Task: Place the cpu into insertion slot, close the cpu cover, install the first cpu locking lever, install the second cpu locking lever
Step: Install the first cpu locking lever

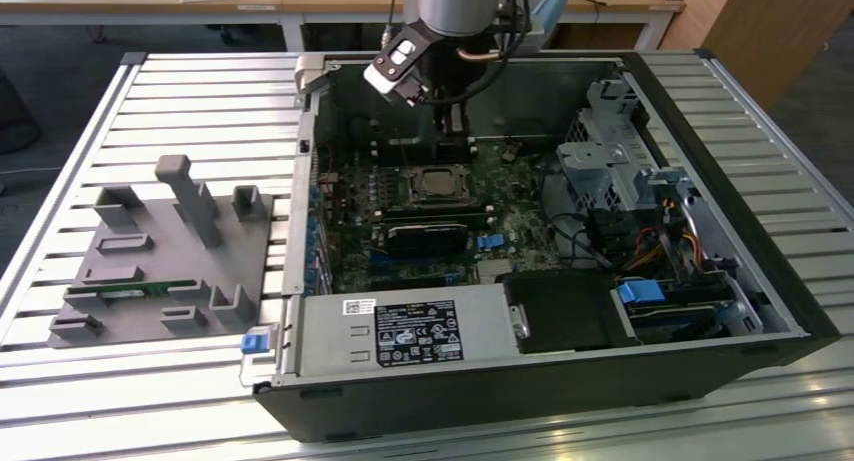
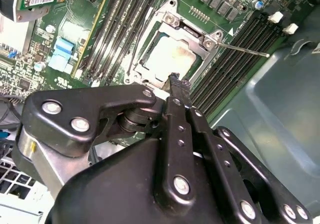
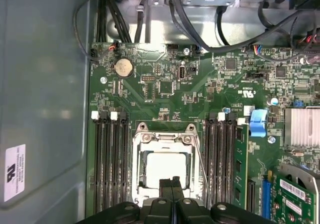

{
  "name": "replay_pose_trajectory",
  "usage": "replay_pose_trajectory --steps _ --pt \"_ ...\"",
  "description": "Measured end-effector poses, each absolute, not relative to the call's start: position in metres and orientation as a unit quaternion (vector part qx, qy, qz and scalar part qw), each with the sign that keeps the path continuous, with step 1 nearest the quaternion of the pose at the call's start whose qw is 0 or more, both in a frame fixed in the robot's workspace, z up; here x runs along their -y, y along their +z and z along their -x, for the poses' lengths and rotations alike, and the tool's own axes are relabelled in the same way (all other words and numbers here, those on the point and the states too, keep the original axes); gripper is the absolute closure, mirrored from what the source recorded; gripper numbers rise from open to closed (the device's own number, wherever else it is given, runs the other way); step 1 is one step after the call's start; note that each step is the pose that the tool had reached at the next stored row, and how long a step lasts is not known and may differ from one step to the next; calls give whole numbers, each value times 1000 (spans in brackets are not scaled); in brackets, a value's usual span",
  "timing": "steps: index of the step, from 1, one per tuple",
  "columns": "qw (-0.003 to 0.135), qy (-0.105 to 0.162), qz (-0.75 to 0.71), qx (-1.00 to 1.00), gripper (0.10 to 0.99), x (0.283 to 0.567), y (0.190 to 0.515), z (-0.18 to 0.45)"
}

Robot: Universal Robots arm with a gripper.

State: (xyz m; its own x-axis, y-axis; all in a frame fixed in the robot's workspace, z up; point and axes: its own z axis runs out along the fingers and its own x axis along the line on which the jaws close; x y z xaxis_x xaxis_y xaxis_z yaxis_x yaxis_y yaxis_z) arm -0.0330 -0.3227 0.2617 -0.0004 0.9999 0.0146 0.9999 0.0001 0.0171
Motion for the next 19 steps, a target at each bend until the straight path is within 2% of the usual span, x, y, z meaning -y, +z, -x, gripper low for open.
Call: replay_pose_trajectory --steps 19 --pt "0 11 -636 -772 973 323 262 33"
